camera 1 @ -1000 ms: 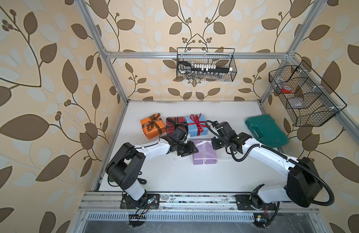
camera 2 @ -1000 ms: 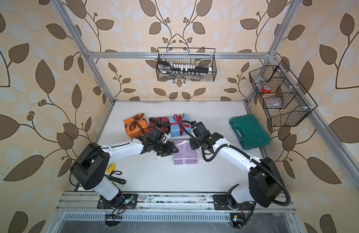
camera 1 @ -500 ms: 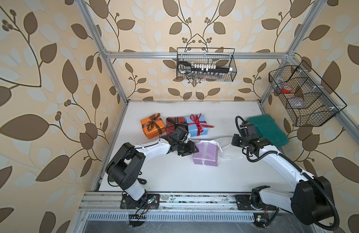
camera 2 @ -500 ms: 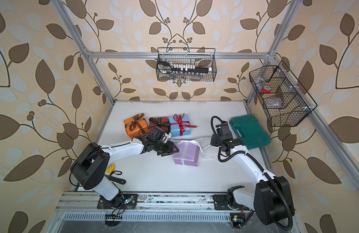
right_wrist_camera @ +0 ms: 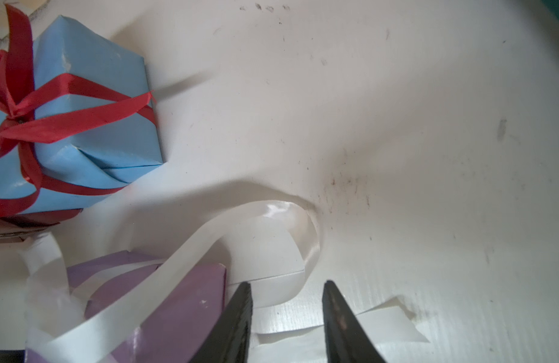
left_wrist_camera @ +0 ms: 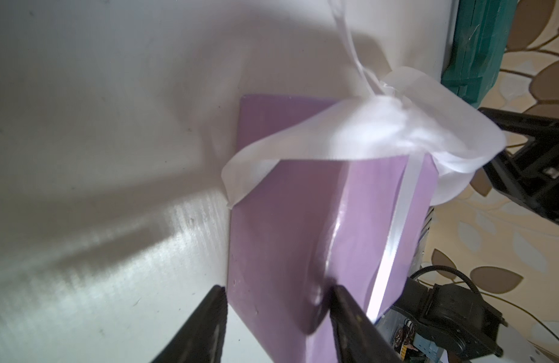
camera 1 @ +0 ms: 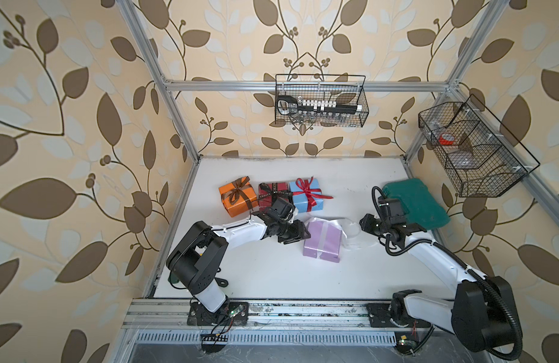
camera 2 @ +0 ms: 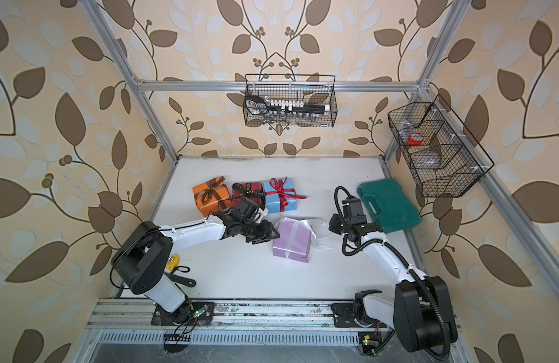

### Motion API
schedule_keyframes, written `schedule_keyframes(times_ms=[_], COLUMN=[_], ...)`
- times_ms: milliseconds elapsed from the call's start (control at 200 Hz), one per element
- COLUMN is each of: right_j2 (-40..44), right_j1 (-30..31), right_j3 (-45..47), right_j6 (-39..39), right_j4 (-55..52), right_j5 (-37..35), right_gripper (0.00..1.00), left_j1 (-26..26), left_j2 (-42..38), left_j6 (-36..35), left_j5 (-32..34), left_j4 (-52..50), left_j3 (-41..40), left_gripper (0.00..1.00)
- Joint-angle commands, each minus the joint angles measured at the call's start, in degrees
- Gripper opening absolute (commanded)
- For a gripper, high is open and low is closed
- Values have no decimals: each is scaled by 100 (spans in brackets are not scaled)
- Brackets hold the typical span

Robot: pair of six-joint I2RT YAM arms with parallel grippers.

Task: Untie the ribbon bows on the gift boxes
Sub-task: Untie the ribbon from the gift box.

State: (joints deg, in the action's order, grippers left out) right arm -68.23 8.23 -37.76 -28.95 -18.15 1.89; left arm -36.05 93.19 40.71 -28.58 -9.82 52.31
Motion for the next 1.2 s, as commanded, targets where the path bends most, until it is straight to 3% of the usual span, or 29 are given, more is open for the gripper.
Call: schedule_keyframes(times_ms=[0, 235, 365, 710, 920, 975, 1130, 1195], right_j2=[238, 82, -260, -1408, -1981, -2118, -2140, -2023], right_j1=[4, 474, 968, 1886, 2567, 2642, 2648, 2636], right_j3=[13, -342, -746, -1726, -2095, -2173, -2239, -2197], right_j6=[155, 168, 633, 1781, 2437, 2456, 2327, 2261], right_j4=[41, 390, 374, -206, -576, -663, -765, -751], right_j5=[233, 1135, 1046, 347, -874, -1158, -1561, -1639], right_gripper=[43, 51, 51, 53, 56, 51, 23, 21], left_j1=[-36, -32, -16, -5, 1, -6, 2, 12], left_j2=[53, -168, -176, -237, -375, -363, -354, -354], left_j6=[-49, -525, -678, -518, -494, -494, -502, -517], left_j5=[80, 438, 643, 493, 529, 512, 502, 511], left_j4=[-444, -1168, -1348, -1216, -1178, -1172, -1167, -1162], left_j3=[157, 801, 1041, 793, 528, 517, 525, 525], left_gripper=[55, 60, 60, 60, 60, 60, 60, 60])
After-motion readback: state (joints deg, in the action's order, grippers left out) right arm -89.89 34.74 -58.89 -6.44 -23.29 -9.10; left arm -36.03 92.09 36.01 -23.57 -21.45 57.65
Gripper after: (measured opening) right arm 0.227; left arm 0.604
